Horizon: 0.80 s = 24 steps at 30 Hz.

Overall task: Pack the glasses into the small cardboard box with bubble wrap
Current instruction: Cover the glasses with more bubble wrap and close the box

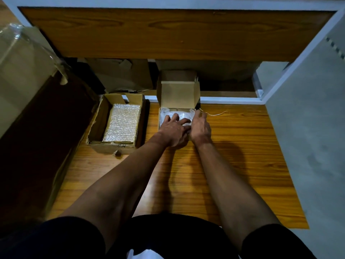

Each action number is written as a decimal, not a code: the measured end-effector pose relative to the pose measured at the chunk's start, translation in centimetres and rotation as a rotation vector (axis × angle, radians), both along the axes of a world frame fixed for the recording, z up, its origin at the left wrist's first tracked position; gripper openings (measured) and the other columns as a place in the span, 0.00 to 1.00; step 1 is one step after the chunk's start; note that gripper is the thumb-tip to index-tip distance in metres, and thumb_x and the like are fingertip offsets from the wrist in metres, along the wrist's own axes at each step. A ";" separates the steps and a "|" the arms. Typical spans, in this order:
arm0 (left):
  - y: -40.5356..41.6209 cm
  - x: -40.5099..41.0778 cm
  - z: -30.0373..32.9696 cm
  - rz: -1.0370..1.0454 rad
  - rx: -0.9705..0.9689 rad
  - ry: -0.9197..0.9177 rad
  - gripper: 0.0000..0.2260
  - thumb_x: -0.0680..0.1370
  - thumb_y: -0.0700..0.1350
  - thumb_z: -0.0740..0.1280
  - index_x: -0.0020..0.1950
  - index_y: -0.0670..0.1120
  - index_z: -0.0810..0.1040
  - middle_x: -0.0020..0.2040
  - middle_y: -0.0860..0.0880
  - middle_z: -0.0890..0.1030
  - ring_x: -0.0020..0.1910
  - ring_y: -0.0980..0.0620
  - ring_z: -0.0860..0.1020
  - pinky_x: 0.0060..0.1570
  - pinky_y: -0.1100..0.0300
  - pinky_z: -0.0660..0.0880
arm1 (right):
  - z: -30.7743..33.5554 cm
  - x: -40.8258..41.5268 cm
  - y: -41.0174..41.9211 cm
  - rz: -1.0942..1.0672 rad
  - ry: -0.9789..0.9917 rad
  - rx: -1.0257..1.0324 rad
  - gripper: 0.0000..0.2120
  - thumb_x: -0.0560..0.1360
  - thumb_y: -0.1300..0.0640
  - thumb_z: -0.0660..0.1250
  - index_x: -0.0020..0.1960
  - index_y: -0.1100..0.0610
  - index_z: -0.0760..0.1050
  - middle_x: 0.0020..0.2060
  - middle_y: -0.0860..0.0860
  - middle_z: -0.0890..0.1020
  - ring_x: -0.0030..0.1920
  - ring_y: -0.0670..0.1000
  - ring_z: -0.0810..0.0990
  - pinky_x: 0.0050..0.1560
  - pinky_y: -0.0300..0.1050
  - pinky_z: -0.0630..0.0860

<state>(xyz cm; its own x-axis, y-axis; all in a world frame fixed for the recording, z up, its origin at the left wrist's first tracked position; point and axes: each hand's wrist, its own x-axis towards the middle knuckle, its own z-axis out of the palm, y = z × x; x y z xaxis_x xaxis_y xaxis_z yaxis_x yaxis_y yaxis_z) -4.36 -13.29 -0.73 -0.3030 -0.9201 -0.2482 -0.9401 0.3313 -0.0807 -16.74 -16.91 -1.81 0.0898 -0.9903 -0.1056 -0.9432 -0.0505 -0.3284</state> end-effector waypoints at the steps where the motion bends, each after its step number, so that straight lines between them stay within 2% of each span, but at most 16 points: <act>1: 0.0 0.0 -0.1 0.001 0.000 0.000 0.22 0.86 0.59 0.53 0.79 0.58 0.67 0.81 0.53 0.62 0.73 0.41 0.63 0.64 0.42 0.65 | 0.2 0.0 0.0 -0.010 0.011 0.000 0.33 0.75 0.64 0.76 0.73 0.56 0.63 0.67 0.61 0.71 0.55 0.59 0.82 0.47 0.49 0.83; 4: -0.1 0.0 0.0 -0.003 -0.010 0.004 0.22 0.86 0.59 0.53 0.79 0.59 0.67 0.81 0.53 0.63 0.72 0.41 0.63 0.64 0.42 0.64 | 0.6 -0.4 0.4 0.044 0.122 -0.022 0.30 0.77 0.63 0.74 0.75 0.56 0.66 0.69 0.60 0.68 0.58 0.57 0.81 0.51 0.49 0.83; 7: -0.2 0.3 -0.3 -0.004 -0.012 0.011 0.23 0.86 0.59 0.53 0.81 0.59 0.65 0.81 0.53 0.63 0.72 0.41 0.63 0.64 0.42 0.64 | 1.0 -1.2 1.0 0.113 0.243 -0.037 0.19 0.78 0.57 0.74 0.68 0.57 0.76 0.70 0.57 0.68 0.63 0.56 0.76 0.56 0.50 0.81; 10: -0.3 0.4 -0.5 0.003 -0.004 0.032 0.24 0.86 0.61 0.52 0.81 0.58 0.65 0.82 0.54 0.63 0.72 0.41 0.63 0.63 0.42 0.65 | 1.1 -1.3 1.6 0.132 0.363 -0.060 0.13 0.80 0.49 0.69 0.62 0.54 0.81 0.70 0.57 0.69 0.68 0.57 0.71 0.61 0.52 0.76; 14: -0.2 0.2 -0.2 0.007 0.012 0.040 0.24 0.85 0.62 0.51 0.79 0.58 0.68 0.82 0.53 0.62 0.72 0.41 0.63 0.63 0.42 0.64 | 1.8 -0.6 1.7 0.110 0.386 0.011 0.14 0.83 0.51 0.62 0.65 0.54 0.78 0.71 0.59 0.68 0.70 0.60 0.68 0.64 0.55 0.71; 18: 0.1 0.3 0.0 0.005 0.027 0.058 0.23 0.85 0.62 0.51 0.78 0.59 0.70 0.81 0.53 0.63 0.72 0.42 0.63 0.64 0.42 0.64 | 2.1 -0.1 0.8 0.086 0.402 0.045 0.15 0.82 0.52 0.66 0.68 0.54 0.77 0.70 0.58 0.70 0.69 0.59 0.70 0.63 0.55 0.74; 24: 0.6 1.0 -0.2 -0.041 0.024 0.099 0.20 0.85 0.58 0.56 0.76 0.58 0.72 0.81 0.54 0.64 0.72 0.42 0.63 0.61 0.43 0.64 | 1.9 0.1 -0.4 0.077 0.344 0.100 0.18 0.82 0.56 0.66 0.70 0.58 0.74 0.69 0.60 0.69 0.66 0.61 0.74 0.59 0.56 0.79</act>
<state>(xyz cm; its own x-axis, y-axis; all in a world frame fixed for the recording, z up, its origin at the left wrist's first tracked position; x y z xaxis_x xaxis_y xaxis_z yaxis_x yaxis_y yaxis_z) -3.37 -12.65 -0.93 -0.3647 -0.9004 -0.2371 -0.9285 0.3706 0.0207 -16.64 -17.34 0.10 0.1063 -0.9653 -0.2383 -0.9940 -0.1096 0.0006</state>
